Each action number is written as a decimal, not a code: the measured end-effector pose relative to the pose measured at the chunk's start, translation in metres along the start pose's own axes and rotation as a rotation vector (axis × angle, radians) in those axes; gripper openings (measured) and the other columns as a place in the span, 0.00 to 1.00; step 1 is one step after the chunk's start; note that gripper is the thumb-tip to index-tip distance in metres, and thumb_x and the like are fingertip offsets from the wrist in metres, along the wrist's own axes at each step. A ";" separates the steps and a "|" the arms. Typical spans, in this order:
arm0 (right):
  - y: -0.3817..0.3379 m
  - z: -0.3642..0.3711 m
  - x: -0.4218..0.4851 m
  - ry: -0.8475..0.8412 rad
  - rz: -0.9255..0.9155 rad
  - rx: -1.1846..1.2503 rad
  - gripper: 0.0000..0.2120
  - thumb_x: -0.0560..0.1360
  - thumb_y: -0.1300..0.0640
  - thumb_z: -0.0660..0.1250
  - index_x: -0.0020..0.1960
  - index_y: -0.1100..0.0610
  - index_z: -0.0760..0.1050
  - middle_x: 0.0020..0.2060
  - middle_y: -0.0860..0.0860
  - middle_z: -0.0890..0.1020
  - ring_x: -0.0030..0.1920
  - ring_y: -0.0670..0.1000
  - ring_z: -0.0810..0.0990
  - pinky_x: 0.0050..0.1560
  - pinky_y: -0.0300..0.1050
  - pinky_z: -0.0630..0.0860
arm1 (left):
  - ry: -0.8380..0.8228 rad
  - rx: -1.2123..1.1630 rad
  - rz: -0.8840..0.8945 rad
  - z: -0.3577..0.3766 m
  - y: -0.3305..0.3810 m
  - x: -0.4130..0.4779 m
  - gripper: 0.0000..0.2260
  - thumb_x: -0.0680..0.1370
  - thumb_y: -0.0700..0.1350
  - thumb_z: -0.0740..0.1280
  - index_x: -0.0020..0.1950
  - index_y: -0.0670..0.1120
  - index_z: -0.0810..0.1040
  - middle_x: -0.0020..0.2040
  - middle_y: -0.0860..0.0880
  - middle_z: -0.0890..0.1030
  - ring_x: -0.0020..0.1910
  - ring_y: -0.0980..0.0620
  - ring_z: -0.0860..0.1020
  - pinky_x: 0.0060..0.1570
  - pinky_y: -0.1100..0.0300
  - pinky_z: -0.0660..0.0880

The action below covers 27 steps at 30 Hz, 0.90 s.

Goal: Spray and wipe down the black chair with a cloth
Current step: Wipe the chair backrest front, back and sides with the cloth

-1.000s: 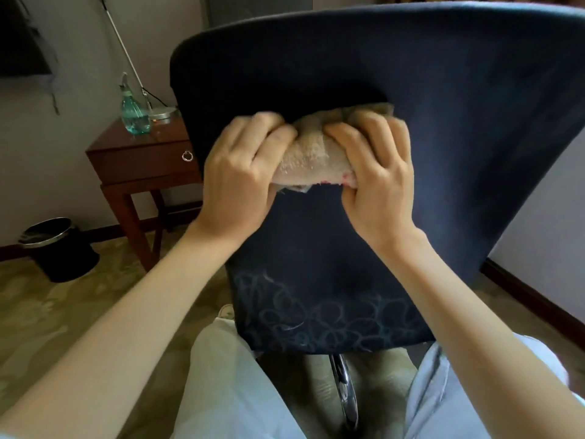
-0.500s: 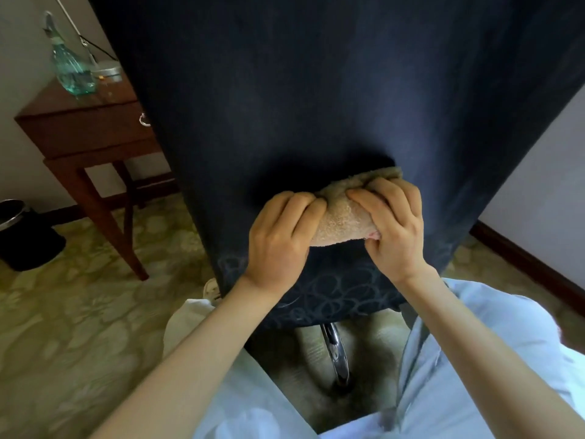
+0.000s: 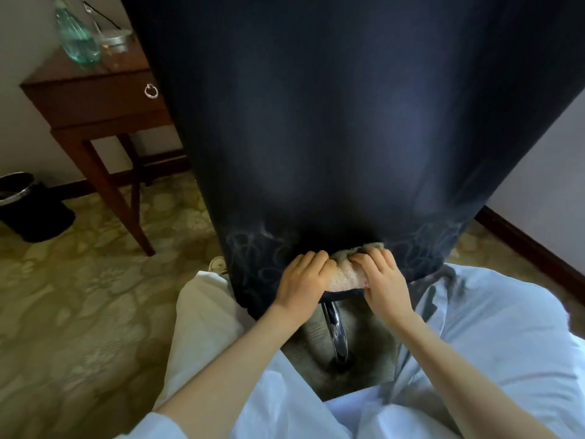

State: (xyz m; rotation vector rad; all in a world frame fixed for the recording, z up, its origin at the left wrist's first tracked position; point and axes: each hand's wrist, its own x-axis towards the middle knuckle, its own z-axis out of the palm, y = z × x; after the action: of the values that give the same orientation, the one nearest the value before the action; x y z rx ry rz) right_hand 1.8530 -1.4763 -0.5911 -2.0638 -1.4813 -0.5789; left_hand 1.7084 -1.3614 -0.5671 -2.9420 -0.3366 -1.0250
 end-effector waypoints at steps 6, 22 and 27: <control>-0.073 -0.058 0.074 0.373 -0.201 0.169 0.16 0.70 0.70 0.63 0.55 0.62 0.81 0.51 0.59 0.80 0.55 0.57 0.72 0.53 0.47 0.72 | 0.346 0.076 -0.048 -0.104 -0.020 0.014 0.10 0.76 0.32 0.64 0.51 0.39 0.83 0.46 0.43 0.82 0.46 0.46 0.76 0.46 0.55 0.75; -0.148 -0.005 0.109 0.454 -0.360 0.090 0.18 0.73 0.66 0.60 0.61 0.55 0.72 0.58 0.51 0.71 0.57 0.54 0.70 0.55 0.47 0.69 | 0.418 -0.012 -0.109 -0.115 -0.123 -0.026 0.15 0.72 0.32 0.72 0.58 0.41 0.77 0.55 0.44 0.77 0.54 0.44 0.77 0.57 0.55 0.75; -0.126 0.054 0.051 0.250 -0.344 0.022 0.17 0.70 0.62 0.60 0.59 0.56 0.71 0.56 0.51 0.71 0.55 0.54 0.70 0.54 0.48 0.68 | 0.198 -0.021 -0.164 -0.059 -0.119 -0.075 0.14 0.73 0.37 0.67 0.58 0.45 0.75 0.56 0.47 0.76 0.54 0.47 0.75 0.55 0.57 0.73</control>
State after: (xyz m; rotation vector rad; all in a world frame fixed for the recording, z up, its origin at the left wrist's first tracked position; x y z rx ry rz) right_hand 1.7511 -1.3720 -0.5796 -1.6561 -1.6888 -0.9129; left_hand 1.5904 -1.2644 -0.5743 -2.8359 -0.5719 -1.3343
